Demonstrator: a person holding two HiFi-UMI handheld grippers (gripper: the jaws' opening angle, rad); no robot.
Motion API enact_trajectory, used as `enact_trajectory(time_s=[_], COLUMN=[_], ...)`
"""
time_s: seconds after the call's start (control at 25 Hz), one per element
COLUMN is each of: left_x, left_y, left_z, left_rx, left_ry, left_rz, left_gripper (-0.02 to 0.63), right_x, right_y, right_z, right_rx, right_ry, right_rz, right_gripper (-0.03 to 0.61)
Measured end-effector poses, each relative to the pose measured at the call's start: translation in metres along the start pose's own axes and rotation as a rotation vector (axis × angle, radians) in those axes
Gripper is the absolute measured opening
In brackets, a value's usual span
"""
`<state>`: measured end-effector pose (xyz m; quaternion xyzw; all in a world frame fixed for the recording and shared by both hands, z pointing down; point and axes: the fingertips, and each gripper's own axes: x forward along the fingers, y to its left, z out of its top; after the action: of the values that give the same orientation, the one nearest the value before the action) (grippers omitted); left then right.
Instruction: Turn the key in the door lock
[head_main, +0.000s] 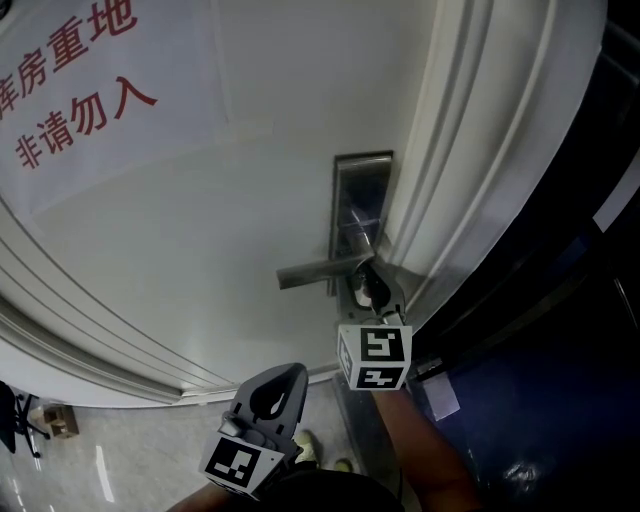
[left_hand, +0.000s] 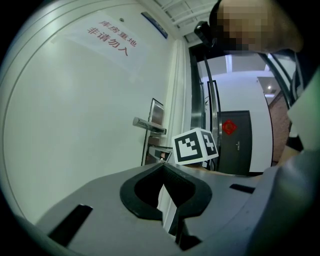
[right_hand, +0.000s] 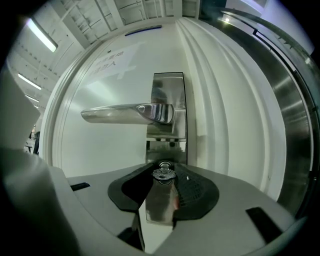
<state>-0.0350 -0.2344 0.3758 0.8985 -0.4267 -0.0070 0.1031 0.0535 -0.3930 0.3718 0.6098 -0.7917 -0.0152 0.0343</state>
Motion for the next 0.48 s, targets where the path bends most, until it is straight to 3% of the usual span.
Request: enact_trajectory(time_s=[0.48], left_x=[-0.005], left_y=[-0.014], left_z=[0.001], left_rx=[0.000], left_ry=[-0.010], left_rz=[-0.010], left_gripper=[0.003], right_x=[-0.016], right_y=[0.001], right_z=[0.004], right_rx=[0.003], right_ry=[-0.008], right_rz=[0.029], right_gripper=[0.138])
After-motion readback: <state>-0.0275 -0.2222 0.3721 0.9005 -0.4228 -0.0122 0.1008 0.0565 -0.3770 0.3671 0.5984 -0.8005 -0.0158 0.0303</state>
